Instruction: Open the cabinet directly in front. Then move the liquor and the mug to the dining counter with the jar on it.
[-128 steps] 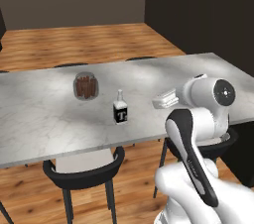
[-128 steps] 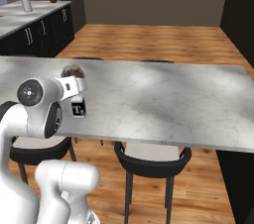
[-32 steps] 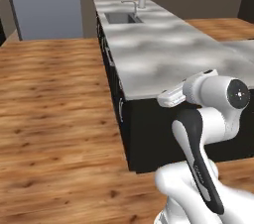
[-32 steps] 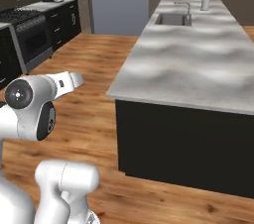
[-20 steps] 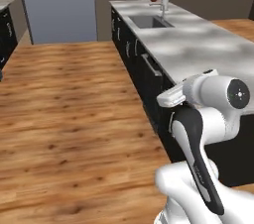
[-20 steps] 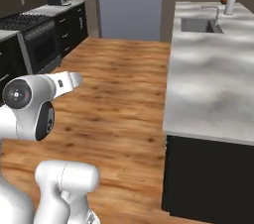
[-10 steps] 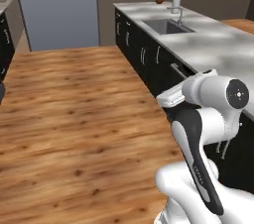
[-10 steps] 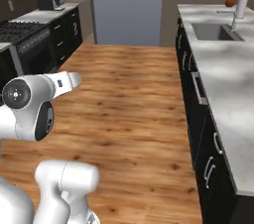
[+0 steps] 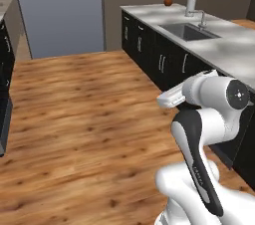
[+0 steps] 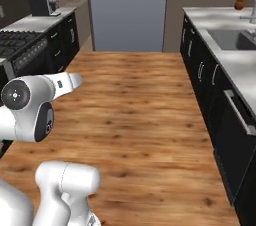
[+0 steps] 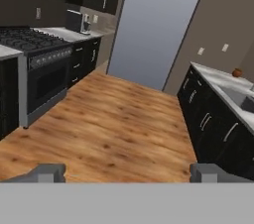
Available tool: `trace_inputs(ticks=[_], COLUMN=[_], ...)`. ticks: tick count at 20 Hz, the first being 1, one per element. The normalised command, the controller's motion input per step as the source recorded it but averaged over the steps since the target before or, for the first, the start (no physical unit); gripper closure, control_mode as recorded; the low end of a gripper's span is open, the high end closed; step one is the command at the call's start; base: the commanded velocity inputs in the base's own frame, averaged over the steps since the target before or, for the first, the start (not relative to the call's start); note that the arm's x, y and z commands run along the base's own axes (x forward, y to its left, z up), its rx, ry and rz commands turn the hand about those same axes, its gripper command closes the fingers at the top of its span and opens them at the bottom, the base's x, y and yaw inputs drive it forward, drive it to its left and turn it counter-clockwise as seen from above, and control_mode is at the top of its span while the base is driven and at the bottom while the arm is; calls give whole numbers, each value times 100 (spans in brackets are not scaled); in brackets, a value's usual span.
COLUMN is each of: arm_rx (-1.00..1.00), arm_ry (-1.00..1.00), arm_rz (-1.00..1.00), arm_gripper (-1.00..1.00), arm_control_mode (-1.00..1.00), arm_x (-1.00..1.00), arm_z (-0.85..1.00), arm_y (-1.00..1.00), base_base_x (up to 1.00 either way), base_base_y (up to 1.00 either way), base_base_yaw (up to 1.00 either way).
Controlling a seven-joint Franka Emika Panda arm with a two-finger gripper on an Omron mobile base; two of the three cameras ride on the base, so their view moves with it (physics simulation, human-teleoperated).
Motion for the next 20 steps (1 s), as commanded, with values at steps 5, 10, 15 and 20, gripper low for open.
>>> trace_inputs(ticks=[5, 10, 15, 20], arm_rx=[0, 0, 0, 0], arm_ry=[0, 0, 0, 0], arm_rz=[0, 0, 0, 0], arm_gripper=[-100, -100, -100, -100], arm_control_mode=[100, 100, 100, 100], arm_x=[0, 0, 0, 0], arm_z=[0, 0, 0, 0], arm_y=[0, 0, 0, 0], base_base_x=[100, 100, 100, 100], base_base_y=[64, 16, -1, 0], base_base_yaw=[-1, 4, 6, 3])
